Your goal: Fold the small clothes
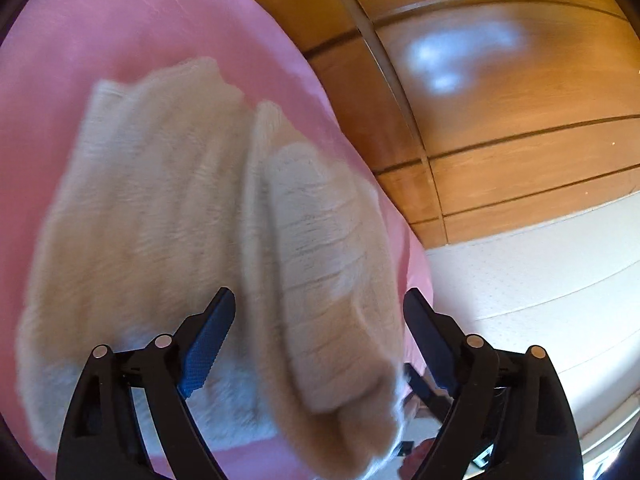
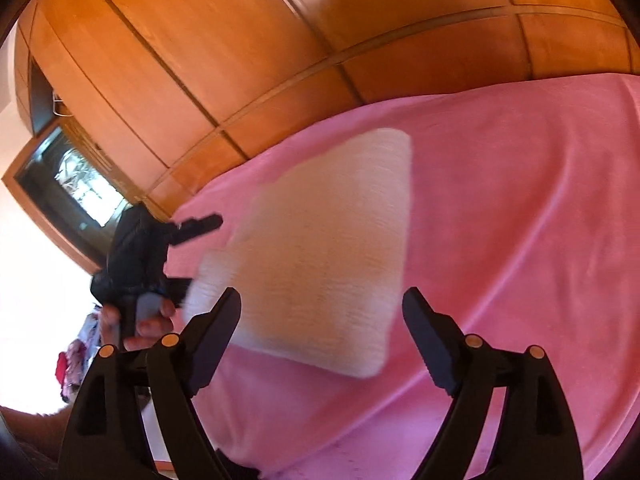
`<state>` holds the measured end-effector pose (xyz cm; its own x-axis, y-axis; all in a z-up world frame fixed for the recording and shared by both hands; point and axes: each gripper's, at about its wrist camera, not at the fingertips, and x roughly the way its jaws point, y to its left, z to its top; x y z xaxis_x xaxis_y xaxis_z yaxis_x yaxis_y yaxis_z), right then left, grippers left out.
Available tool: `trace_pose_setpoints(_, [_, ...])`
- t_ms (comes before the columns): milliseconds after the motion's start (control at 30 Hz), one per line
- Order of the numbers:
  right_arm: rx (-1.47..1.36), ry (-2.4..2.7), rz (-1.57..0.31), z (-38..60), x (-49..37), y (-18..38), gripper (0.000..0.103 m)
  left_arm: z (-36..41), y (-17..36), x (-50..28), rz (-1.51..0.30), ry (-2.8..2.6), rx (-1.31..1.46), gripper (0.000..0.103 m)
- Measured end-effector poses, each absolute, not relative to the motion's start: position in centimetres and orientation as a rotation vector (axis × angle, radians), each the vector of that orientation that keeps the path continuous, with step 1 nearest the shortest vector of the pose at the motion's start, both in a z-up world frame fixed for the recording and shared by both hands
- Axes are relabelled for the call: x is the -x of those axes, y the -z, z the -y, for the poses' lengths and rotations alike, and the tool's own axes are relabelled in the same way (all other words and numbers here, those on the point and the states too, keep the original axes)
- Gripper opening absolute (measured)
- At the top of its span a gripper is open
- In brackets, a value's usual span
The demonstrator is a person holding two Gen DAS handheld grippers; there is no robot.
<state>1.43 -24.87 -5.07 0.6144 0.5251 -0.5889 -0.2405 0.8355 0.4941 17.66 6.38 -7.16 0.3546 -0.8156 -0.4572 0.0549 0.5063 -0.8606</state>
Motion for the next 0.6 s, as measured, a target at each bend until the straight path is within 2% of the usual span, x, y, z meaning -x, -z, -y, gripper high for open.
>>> trace_pose_setpoints(33, [-0.379,-0.446,-0.794,25.5,-1.1,5.1,0.084,-5.9,7.0,-17.8,-1.068,0.675,0.861,0.075])
trace_pose_setpoints(67, [-0.362,-0.446,-0.796,25.3,-1.2,5.4,0.084,-5.1,6.8,-18.3,-1.076,0.666,0.826,0.059])
trace_pose_setpoints(100, [-0.344,-0.457,-0.802,24.9,-1.3,5.7,0.084,-4.7,6.6,-18.4,-1.079,0.646,0.790,0.036])
trace_pose_setpoints(133, [-0.333,-0.462,-0.805,24.1,-1.5,5.6,0.084,-4.3,6.3,-18.5,-1.074,0.627,0.744,0.026])
trace_pose_setpoints(167, [-0.310,-0.471,-0.813,23.2,-1.6,5.8,0.084,-3.9,5.6,-18.4,-1.051,0.625,0.689,0.021])
trace_pose_setpoints(267, [-0.291,-0.506,-0.817,21.2,-1.9,5.8,0.085,-4.1,3.1,-17.4,-0.978,0.619,0.598,0.017])
trace_pose_setpoints(433, [-0.262,-0.630,-0.773,17.3,-1.3,4.1,0.086,-7.4,-1.1,-15.4,-0.859,0.610,0.491,0.016])
trace_pose_setpoints(600, [-0.232,-0.713,-0.822,12.7,-2.9,5.6,0.087,-11.1,1.5,-16.1,-0.893,0.429,0.364,0.016])
